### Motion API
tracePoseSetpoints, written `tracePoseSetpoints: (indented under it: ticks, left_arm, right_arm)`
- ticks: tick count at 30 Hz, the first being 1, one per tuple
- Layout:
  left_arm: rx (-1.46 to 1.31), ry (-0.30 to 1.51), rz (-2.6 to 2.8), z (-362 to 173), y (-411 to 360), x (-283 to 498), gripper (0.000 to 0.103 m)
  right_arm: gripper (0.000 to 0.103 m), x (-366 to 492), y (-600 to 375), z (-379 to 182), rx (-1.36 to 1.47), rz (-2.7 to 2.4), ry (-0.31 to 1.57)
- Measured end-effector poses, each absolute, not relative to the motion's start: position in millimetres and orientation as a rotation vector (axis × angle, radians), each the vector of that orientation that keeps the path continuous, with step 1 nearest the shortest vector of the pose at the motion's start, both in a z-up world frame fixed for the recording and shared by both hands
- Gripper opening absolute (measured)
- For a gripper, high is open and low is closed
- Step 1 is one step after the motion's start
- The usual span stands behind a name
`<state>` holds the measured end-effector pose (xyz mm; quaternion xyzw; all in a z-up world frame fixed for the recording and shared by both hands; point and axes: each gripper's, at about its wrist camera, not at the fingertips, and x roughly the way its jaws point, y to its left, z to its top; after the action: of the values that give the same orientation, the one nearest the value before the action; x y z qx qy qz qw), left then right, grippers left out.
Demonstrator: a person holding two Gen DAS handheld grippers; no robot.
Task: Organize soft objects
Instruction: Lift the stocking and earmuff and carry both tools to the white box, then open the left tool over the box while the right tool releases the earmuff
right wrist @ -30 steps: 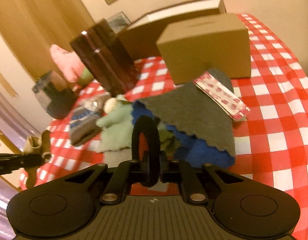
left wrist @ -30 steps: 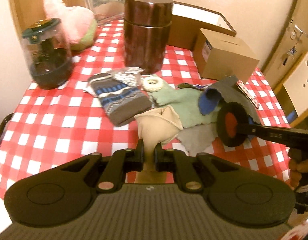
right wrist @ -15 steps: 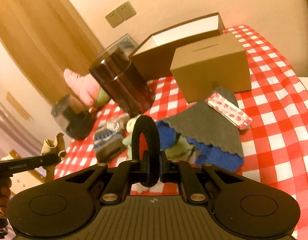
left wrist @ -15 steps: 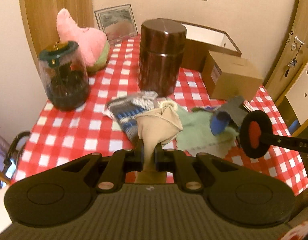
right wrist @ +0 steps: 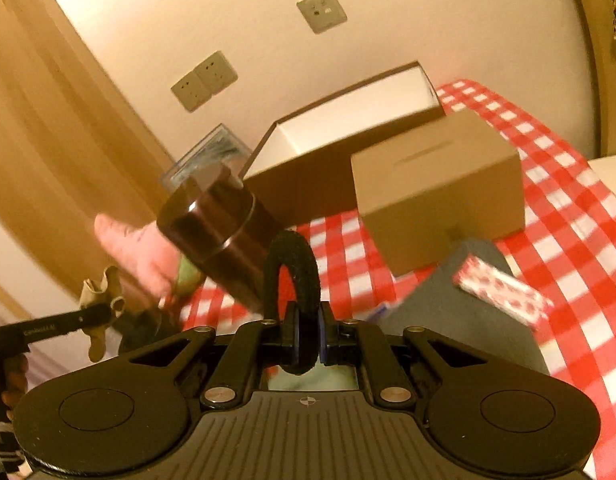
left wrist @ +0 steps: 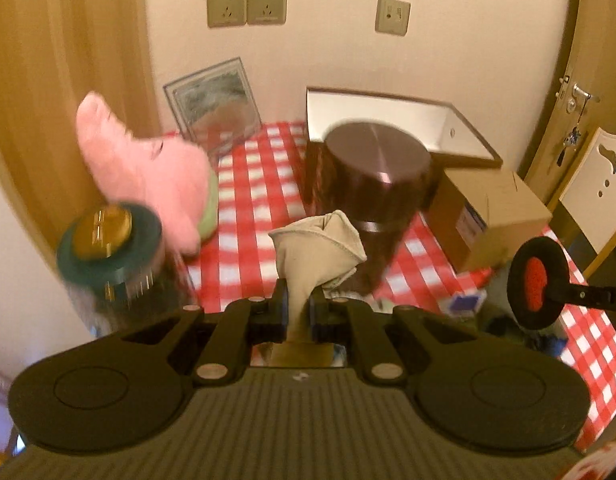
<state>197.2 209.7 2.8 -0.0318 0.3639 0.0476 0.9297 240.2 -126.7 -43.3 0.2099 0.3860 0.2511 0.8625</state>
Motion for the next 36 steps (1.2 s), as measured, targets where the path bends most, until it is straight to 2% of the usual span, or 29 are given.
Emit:
tracePoseSetpoints:
  ticks: [16,23,36]
  left_arm:
    - [-0.044,0.659,-0.013,44.2,247.2,345.1,0.009]
    - [-0.046,0.696,-0.070,37.0,248.4,416.2,0.009]
    - [-0.030,0.818,-0.169,-1.5,220.6,531.1,0.009]
  right_arm:
    - [0.009,341.0,-78.5,-1.6,0.442,0.438,0.705]
    - [0.009,401.5,-67.0,-0.1,0.455,0.405,0.714]
    - [0.009,502.0,-44.7,-30.5,0.450,0.339,0.774]
